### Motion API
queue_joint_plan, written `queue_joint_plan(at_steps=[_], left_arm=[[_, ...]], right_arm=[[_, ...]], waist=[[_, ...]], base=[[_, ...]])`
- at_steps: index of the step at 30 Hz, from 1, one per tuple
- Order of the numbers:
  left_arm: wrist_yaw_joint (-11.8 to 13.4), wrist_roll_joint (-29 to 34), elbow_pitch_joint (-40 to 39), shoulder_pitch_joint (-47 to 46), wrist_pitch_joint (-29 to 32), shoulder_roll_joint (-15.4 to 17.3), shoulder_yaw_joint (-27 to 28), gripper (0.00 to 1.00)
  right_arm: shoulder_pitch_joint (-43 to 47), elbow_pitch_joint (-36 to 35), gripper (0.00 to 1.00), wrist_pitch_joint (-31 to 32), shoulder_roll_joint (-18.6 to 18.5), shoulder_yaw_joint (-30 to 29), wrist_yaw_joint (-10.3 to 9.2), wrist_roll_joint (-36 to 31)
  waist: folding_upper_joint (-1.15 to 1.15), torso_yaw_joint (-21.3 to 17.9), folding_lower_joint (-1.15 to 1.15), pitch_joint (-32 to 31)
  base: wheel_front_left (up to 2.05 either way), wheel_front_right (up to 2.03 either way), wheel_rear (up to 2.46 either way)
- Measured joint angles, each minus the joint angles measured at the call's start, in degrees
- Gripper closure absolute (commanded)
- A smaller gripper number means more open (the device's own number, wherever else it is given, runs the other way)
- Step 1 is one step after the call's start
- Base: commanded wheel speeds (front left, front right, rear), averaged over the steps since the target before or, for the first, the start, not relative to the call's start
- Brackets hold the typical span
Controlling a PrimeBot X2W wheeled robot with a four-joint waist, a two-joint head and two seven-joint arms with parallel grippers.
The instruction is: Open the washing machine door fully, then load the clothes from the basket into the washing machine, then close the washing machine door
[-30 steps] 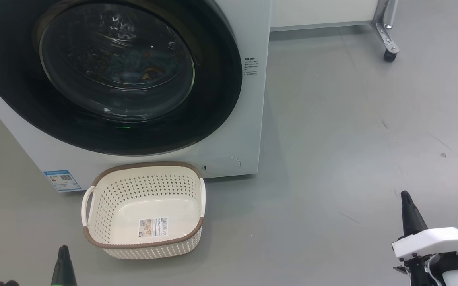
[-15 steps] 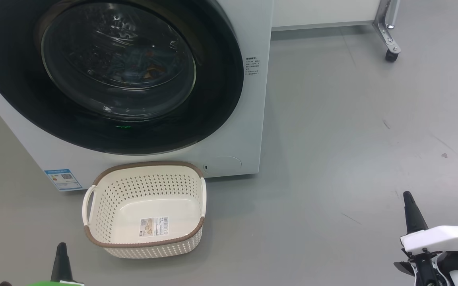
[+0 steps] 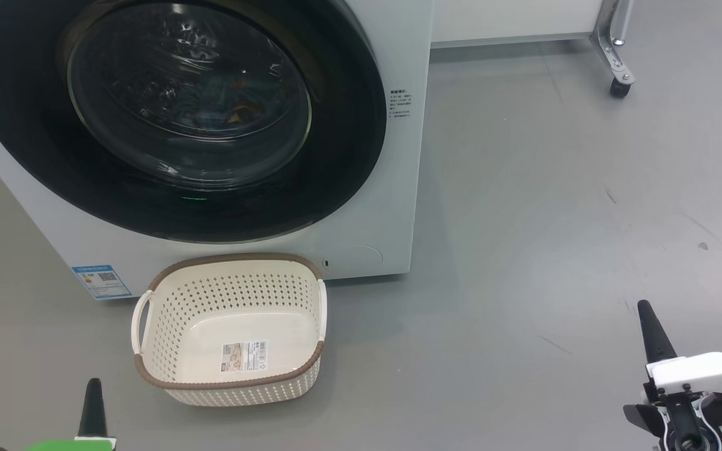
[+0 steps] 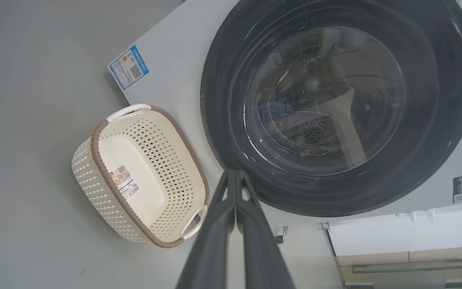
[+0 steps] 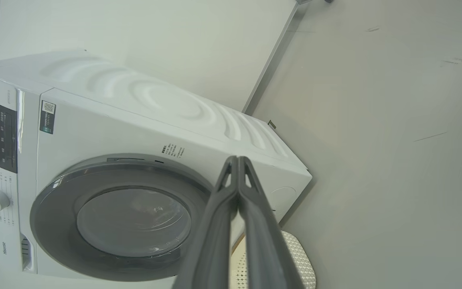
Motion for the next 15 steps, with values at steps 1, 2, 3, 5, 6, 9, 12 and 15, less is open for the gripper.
queue_joint_plan(at_steps=[1, 2, 3, 5, 6, 9, 12, 15], left_arm=[[0.0, -1.1, 0.0, -0.1, 0.0, 0.0, 0.1, 1.0], [0.0, -1.8, 0.0, -0.2, 0.3, 0.0, 0.2, 1.0], [0.0, -2.3, 0.0, -0.2, 0.5, 0.0, 0.2, 1.0], [0.0, -3.8, 0.0, -0.2, 0.9, 0.1, 0.4, 1.0], [0.0, -4.8, 0.0, -0.2, 1.1, 0.1, 0.4, 1.0], [0.0, -6.7, 0.1, -0.4, 1.8, 0.1, 0.5, 1.0], [-0.1, -9.3, 0.1, -0.9, 2.5, 0.1, 0.7, 1.0], [-0.1, -11.6, 0.1, -1.2, 2.9, 0.2, 0.8, 1.0]], right_arm=[[0.0, 0.0, 1.0, 0.1, 0.0, -0.1, 0.0, 0.7], [0.0, 0.0, 1.0, 0.3, 0.1, -0.2, 0.0, 1.4], [-0.1, 0.0, 1.0, 0.6, 0.1, -0.3, 0.0, 2.2], [-0.3, 0.1, 1.0, 0.9, 0.2, -0.6, 0.0, 3.7], [-0.4, 0.1, 1.0, 1.2, 0.3, -0.7, 0.0, 4.3], [-0.5, 0.1, 1.0, 1.7, 0.5, -1.1, 0.0, 6.6], [-0.6, 0.1, 1.0, 2.2, 0.7, -1.5, 0.0, 8.7], [-0.9, 0.1, 1.0, 2.7, 0.8, -1.9, -0.01, 11.0]], waist=[[0.0, 0.0, 0.0, 0.0], [0.0, 0.0, 0.0, 0.0], [0.0, 0.1, 0.0, 0.0], [0.0, 0.1, 0.0, 0.0], [0.0, 0.1, 0.0, 0.0], [0.0, 0.2, 0.0, 0.0], [0.0, 0.2, 0.0, 0.1], [0.0, 0.3, 0.0, 0.1]], base=[[0.0, 0.0, 0.0], [0.0, 0.0, 0.0], [0.0, 0.0, 0.0], [0.0, 0.0, 0.0], [0.0, 0.0, 0.0], [0.0, 0.0, 0.0], [0.0, 0.0, 0.0], [0.0, 0.0, 0.0]])
